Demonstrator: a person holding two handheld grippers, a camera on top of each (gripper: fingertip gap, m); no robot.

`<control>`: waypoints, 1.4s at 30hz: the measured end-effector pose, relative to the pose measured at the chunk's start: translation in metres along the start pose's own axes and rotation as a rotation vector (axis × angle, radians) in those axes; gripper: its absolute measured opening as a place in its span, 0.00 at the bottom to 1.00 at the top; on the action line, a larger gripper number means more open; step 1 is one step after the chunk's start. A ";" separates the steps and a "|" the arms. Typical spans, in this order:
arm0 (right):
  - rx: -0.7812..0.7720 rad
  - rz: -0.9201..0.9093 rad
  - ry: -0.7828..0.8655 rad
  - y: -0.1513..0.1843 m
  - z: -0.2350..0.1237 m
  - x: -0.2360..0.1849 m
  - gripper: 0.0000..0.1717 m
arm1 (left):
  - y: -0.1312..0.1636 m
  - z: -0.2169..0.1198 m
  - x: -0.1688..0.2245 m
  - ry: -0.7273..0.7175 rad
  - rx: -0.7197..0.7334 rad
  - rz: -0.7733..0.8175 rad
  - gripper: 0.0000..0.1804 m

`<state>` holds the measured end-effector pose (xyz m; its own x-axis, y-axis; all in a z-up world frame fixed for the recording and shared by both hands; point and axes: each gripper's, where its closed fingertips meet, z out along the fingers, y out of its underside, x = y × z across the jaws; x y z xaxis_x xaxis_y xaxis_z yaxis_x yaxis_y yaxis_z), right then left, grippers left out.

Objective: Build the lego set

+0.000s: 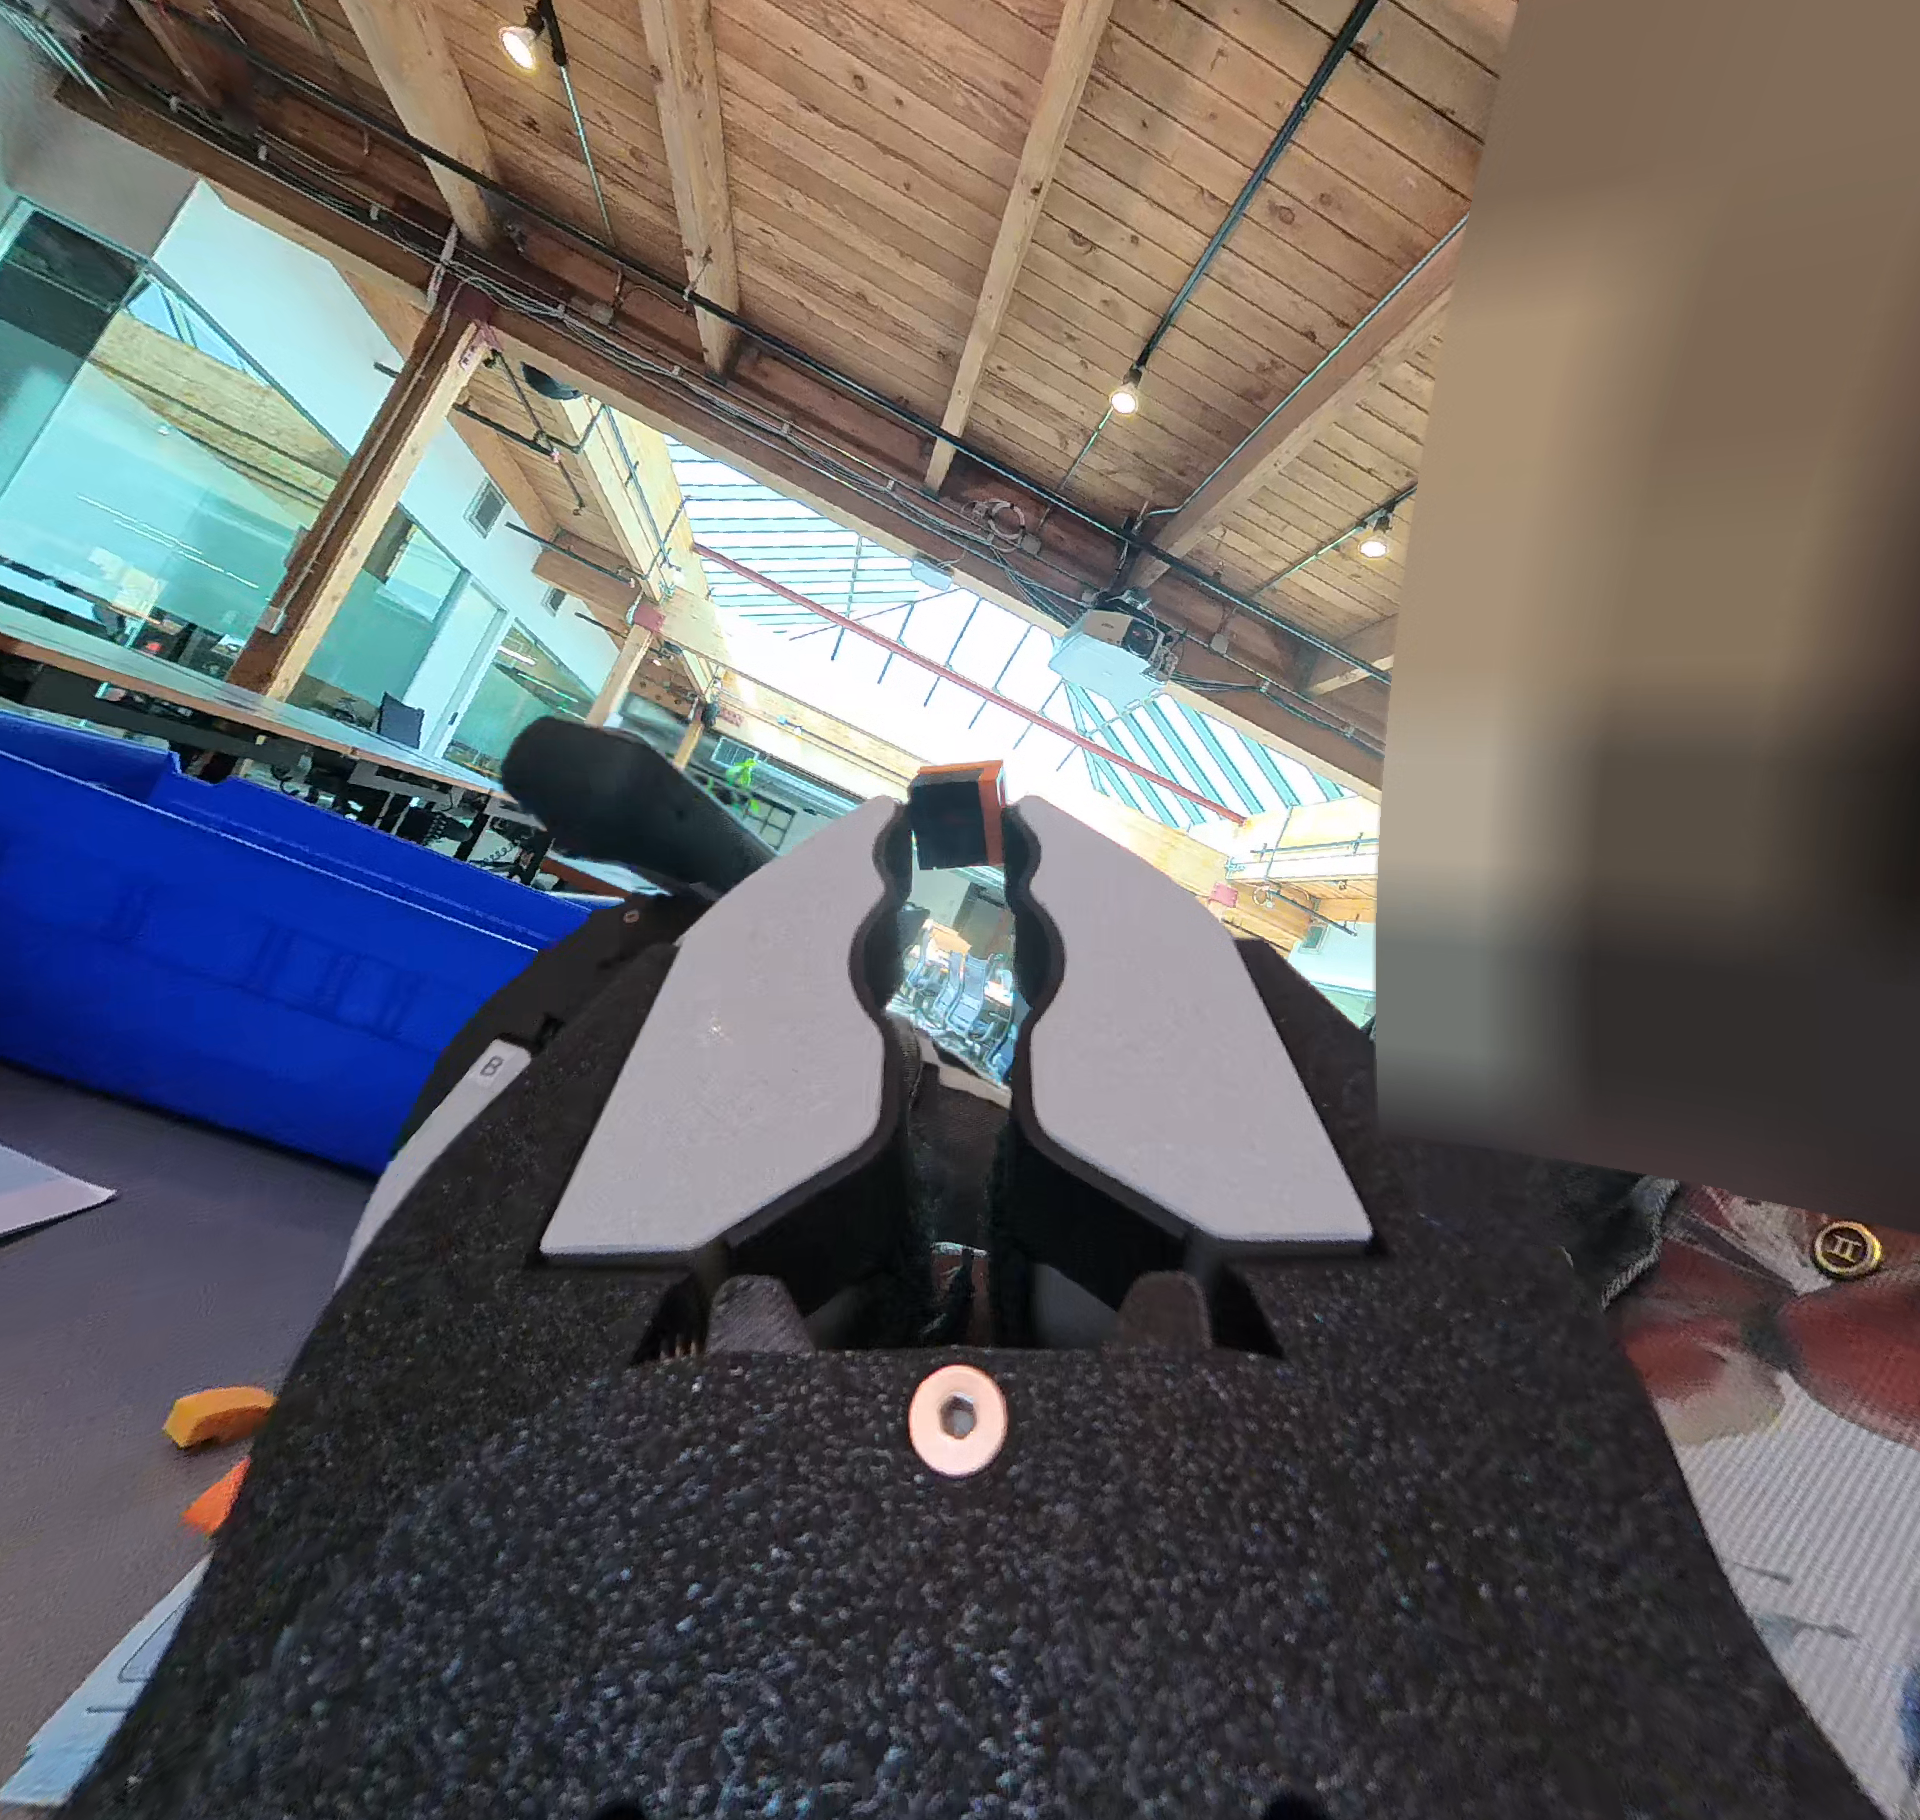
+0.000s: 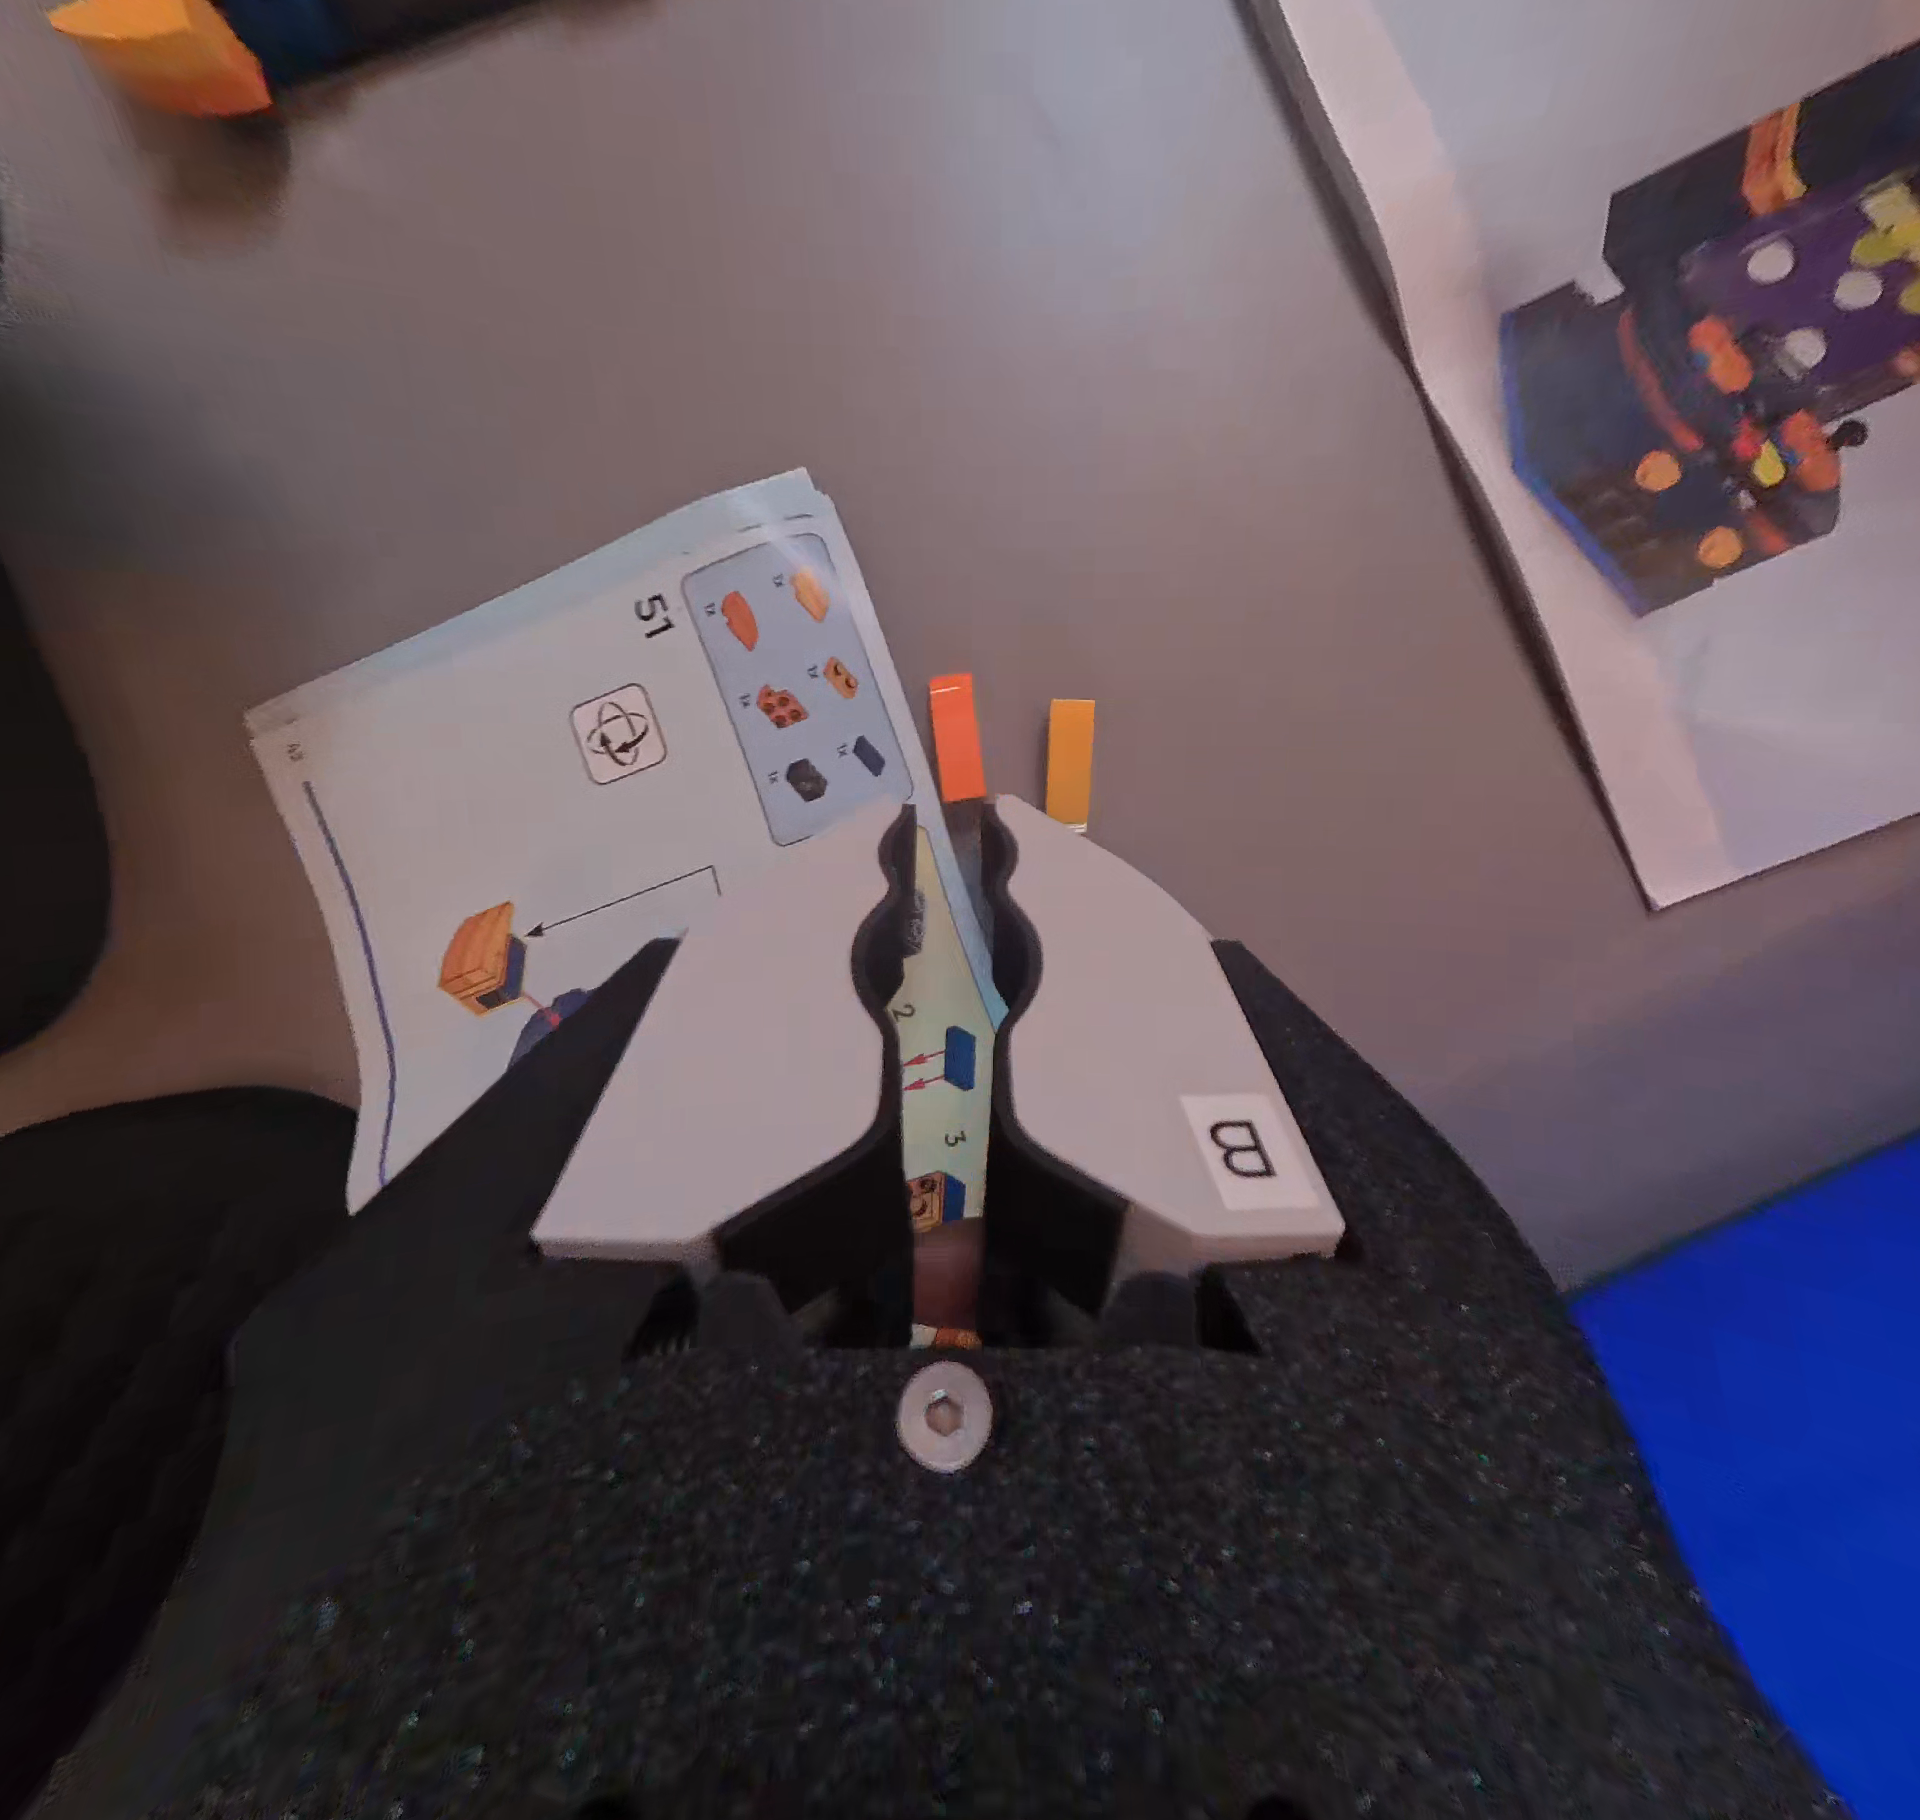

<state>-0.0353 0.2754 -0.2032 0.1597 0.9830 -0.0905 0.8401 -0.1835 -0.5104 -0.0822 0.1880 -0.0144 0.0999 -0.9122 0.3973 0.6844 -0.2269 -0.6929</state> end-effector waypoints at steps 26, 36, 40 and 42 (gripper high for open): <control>-0.109 -0.166 -0.106 0.003 -0.005 -0.016 0.02 | 0.004 0.002 0.003 0.003 -0.028 0.025 0.09; -0.054 0.021 0.054 -0.006 0.005 0.026 0.07 | 0.000 0.000 0.002 -0.001 -0.011 0.019 0.09; -0.070 -0.017 0.085 -0.001 0.008 0.029 0.04 | 0.001 0.001 0.002 0.009 -0.016 0.001 0.09; -0.064 -0.047 0.081 -0.001 0.008 0.029 0.04 | 0.002 0.001 0.003 0.023 -0.018 -0.019 0.09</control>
<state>-0.0355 0.3037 -0.2121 0.1582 0.9874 0.0033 0.8789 -0.1393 -0.4562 -0.0798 0.1849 -0.0141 0.0708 -0.9152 0.3968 0.6732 -0.2497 -0.6960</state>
